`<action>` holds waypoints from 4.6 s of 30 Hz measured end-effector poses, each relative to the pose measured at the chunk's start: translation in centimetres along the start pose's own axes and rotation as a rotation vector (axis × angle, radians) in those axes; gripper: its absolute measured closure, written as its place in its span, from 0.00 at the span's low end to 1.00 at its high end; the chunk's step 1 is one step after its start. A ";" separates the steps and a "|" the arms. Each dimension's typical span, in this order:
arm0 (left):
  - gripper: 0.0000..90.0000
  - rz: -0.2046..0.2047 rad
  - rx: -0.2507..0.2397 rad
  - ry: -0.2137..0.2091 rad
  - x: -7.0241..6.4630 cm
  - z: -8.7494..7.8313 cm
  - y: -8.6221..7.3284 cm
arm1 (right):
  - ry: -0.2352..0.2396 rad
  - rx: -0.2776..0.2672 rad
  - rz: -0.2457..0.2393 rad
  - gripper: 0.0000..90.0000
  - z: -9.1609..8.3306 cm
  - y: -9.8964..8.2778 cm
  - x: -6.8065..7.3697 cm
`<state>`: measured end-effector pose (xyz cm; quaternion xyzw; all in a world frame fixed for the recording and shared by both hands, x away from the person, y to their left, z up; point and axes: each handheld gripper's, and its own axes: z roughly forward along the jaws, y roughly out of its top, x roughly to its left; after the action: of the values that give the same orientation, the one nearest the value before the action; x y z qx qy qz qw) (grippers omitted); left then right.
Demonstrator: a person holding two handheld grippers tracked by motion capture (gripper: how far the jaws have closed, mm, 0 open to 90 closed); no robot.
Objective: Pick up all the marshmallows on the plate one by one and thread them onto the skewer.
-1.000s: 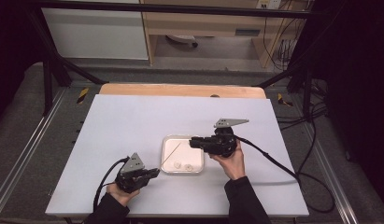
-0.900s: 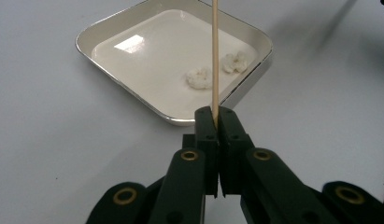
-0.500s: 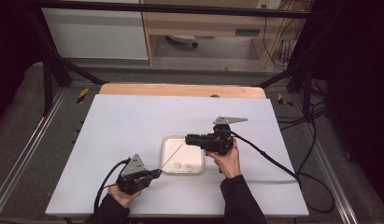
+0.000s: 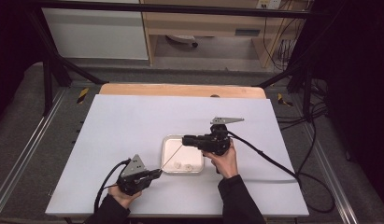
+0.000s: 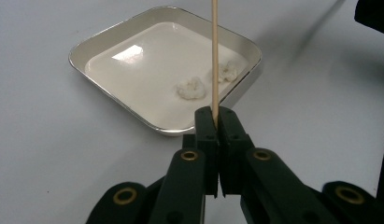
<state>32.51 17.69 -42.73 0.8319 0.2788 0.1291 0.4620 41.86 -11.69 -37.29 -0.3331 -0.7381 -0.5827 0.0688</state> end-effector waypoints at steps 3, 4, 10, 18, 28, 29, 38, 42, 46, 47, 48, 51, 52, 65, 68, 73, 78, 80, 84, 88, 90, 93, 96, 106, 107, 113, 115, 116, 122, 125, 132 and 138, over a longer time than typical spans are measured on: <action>0.98 -0.001 -0.004 0.002 0.0 0.0 0.0 | 0.006 -0.002 0.007 0.87 0.1 -0.1 0.0; 0.98 -0.002 -0.007 0.002 -0.1 0.0 0.0 | 0.008 -0.004 0.008 0.87 0.1 -0.1 0.0; 0.98 -0.038 -0.020 0.009 -0.2 -0.3 -0.2 | 0.021 -0.044 0.022 0.88 0.4 -0.4 0.3; 0.98 -0.050 -0.036 0.023 -0.3 -0.3 -0.3 | 0.023 -0.074 0.032 0.89 0.9 -0.9 0.4; 0.98 -0.059 -0.020 0.024 -0.4 0.1 -0.4 | 0.040 -0.087 0.047 0.90 1.4 -1.5 0.6; 0.98 -0.060 -0.019 0.022 -0.5 0.1 -0.4 | 0.039 -0.088 0.046 0.90 1.4 -1.5 0.6; 0.98 -0.060 -0.016 0.027 -0.6 0.2 -0.4 | 0.042 -0.090 0.050 0.90 1.6 -1.9 0.8; 0.98 -0.061 -0.021 0.030 -0.6 0.2 -0.4 | 0.044 -0.092 0.053 0.90 1.7 -2.0 0.8; 0.98 -0.063 -0.022 0.032 -0.7 0.2 -0.4 | 0.045 -0.092 0.055 0.91 1.7 -2.0 0.9; 0.98 -0.063 -0.021 0.033 -0.7 0.3 -0.4 | 0.047 -0.091 0.057 0.91 1.7 -2.0 0.9; 0.98 -0.064 -0.021 0.032 -0.7 0.3 -0.4 | 0.047 -0.093 0.055 0.91 1.7 -2.1 0.9; 0.98 -0.064 -0.019 0.032 -0.7 0.4 -0.4 | 0.051 -0.098 0.053 0.91 1.8 -2.2 0.9; 0.98 -0.062 -0.017 0.031 -0.7 0.4 -0.4 | 0.050 -0.098 0.052 0.91 1.8 -2.2 0.9; 0.98 -0.073 0.003 0.022 -0.8 0.7 -0.4 | 0.044 -0.105 0.017 0.91 2.1 -2.8 1.2; 0.98 -0.073 0.005 0.019 -0.8 0.7 -0.4 | 0.038 -0.108 0.001 0.91 2.1 -3.0 1.3; 0.98 -0.071 0.008 0.018 -0.9 0.8 -0.4 | 0.038 -0.100 -0.015 0.91 2.2 -3.2 1.3; 0.98 -0.086 -0.049 0.043 -0.9 0.6 0.6 | 0.084 -0.012 -0.030 0.89 4.3 -4.6 1.9; 0.98 -0.101 -0.055 0.032 -0.8 0.5 0.4 | 0.083 -0.009 -0.031 0.89 4.4 -4.5 2.0; 0.98 -0.085 -0.063 0.044 -0.7 0.5 0.3 | 0.076 0.001 -0.018 0.87 4.6 -4.5 2.1; 0.98 -0.094 -0.056 0.043 -0.8 0.6 0.4 | 0.076 0.039 -0.018 0.84 5.0 -5.0 2.0; 0.98 -0.099 -0.056 0.043 -0.7 0.7 0.4 | 0.077 0.049 -0.017 0.84 5.2 -5.2 2.0; 0.98 -0.108 -0.054 0.040 -0.5 0.8 0.3 | 0.072 0.074 -0.022 0.84 5.5 -5.5 2.0; 0.98 -0.104 -0.064 0.028 -0.5 0.9 0.3 | 0.069 0.070 -0.028 0.82 5.5 -5.5 2.1; 0.98 -0.115 -0.065 0.029 0.0 0.3 0.0 | -0.023 0.073 -0.185 0.44 3.8 -4.5 2.6; 0.98 -0.117 -0.054 0.044 0.1 0.2 0.0 | -0.040 0.080 -0.204 0.41 3.7 -4.5 2.6; 0.98 -0.123 -0.039 0.044 0.4 -0.1 -0.2 | -0.163 0.173 -0.278 0.22 3.6 -4.5 1.9; 0.98 -0.124 -0.037 0.046 0.5 -0.1 -0.3 | -0.185 0.212 -0.278 0.19 3.8 -4.5 1.5; 0.98 -0.128 -0.038 0.047 0.6 -0.2 -0.3 | -0.198 0.232 -0.277 0.17 3.8 -4.5 1.4; 0.98 -0.137 -0.033 0.044 0.8 -0.2 -0.5 | -0.279 0.330 -0.317 0.21 3.9 -4.7 0.5; 0.98 -0.136 -0.028 0.040 0.8 -0.2 -0.5 | -0.283 0.332 -0.300 0.28 3.5 -5.0 0.0; 0.98 -0.134 -0.015 0.033 0.8 0.0 -0.5 | -0.293 0.394 -0.298 0.43 3.3 -6.0 -1.0; 0.98 -0.139 -0.012 0.028 0.8 0.0 -0.5 | -0.275 0.409 -0.322 0.56 3.7 -6.5 -1.1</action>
<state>33.03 18.40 -43.23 0.8060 0.3415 0.1099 0.4708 40.07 -9.44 -44.28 -0.2666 -0.8861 -0.3746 -0.0595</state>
